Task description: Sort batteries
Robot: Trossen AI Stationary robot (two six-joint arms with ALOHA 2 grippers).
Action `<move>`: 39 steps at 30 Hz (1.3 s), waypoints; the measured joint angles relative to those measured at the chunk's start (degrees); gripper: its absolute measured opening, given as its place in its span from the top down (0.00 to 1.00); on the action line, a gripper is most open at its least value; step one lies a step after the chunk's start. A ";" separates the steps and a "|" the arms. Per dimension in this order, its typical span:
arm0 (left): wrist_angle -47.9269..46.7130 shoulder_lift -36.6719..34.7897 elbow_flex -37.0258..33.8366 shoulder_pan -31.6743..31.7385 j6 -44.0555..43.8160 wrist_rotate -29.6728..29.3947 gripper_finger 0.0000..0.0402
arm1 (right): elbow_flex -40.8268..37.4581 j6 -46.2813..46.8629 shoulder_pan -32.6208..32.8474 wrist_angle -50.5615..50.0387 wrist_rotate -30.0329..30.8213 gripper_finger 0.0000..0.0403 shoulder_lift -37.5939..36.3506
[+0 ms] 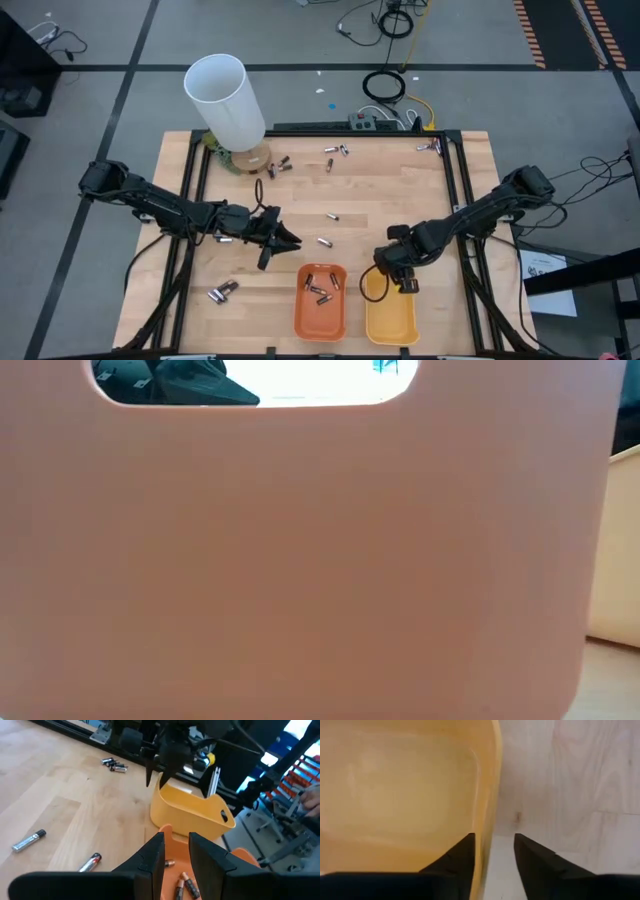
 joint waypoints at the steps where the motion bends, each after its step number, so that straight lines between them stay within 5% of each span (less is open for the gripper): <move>1: -0.10 0.00 0.02 0.00 -0.07 0.00 0.76 | 0.85 0.16 0.01 -0.88 -0.07 0.64 -0.38; 10: -5.21 -1.58 1.52 -0.24 1.09 9.21 0.76 | 9.66 2.21 0.55 -1.00 2.89 0.56 -7.44; 21: -38.86 -10.84 1.55 -6.40 -10.76 8.17 0.76 | 10.33 -9.50 2.54 21.78 41.21 0.57 -8.32; 28: -55.83 -11.69 1.55 -13.32 -26.13 7.51 0.76 | 10.33 -21.35 -0.15 34.87 42.00 0.57 1.76; 35: -59.69 -11.30 1.55 -23.22 -40.56 5.68 0.76 | 10.26 -23.21 -4.76 35.47 41.73 0.58 6.73; 39: -60.14 -10.48 1.55 -28.61 -46.73 4.63 0.76 | 10.26 -23.21 -6.83 35.37 36.54 0.58 6.80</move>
